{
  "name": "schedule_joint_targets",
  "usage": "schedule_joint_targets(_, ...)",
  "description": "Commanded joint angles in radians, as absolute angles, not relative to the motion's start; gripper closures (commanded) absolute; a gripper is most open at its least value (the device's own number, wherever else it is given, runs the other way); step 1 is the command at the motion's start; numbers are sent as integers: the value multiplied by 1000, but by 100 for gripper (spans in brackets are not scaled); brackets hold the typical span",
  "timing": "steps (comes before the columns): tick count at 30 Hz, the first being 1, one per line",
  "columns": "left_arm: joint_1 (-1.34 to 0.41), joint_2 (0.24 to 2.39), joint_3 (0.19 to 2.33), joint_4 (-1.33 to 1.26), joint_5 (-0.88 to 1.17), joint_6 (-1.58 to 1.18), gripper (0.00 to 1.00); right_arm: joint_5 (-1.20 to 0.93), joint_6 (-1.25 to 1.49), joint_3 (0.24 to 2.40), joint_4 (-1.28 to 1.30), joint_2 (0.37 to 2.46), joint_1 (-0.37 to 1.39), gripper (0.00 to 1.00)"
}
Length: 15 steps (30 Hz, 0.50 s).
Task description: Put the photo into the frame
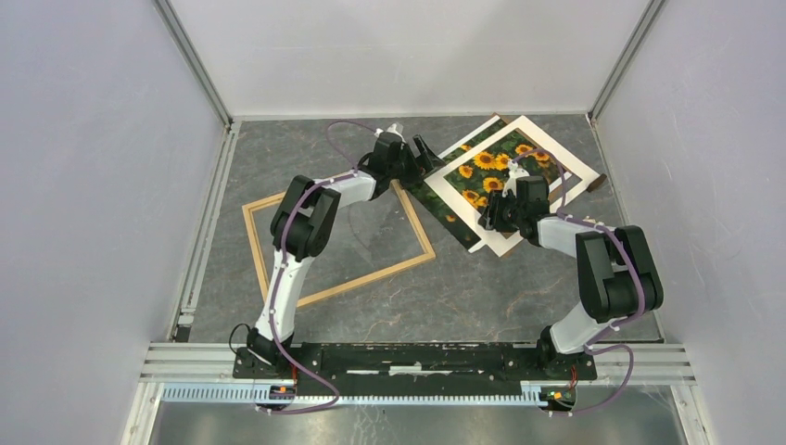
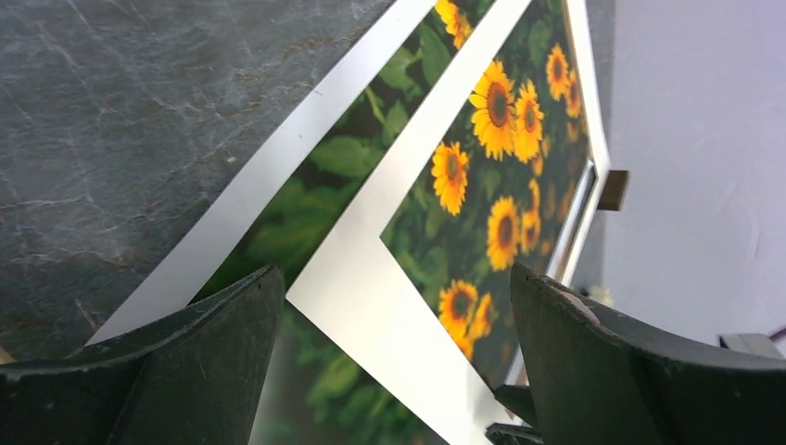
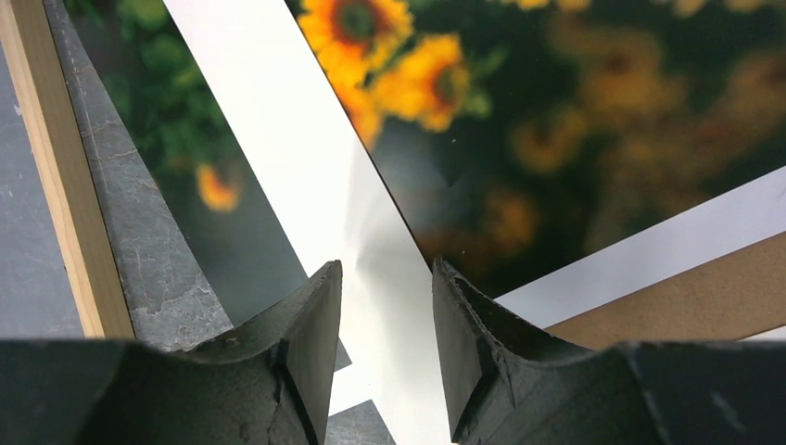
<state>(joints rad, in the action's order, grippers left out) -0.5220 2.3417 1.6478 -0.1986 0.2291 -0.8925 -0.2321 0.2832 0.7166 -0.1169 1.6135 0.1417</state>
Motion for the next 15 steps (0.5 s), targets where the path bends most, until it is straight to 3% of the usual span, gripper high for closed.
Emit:
schedule_joint_targets(1,-522,2362,1603,-311,382,-1024,3,-245,288,694,-84,1659,139,54)
schedule_joint_targets(9,-509,2397,1500,-621,497,-1224,8,-266,294,682,-106,1677,139,54)
schedule_joint_targets(15,-512,2413,1483,-682,503,-1262,18,-265,288,677,-110,1678,138,54)
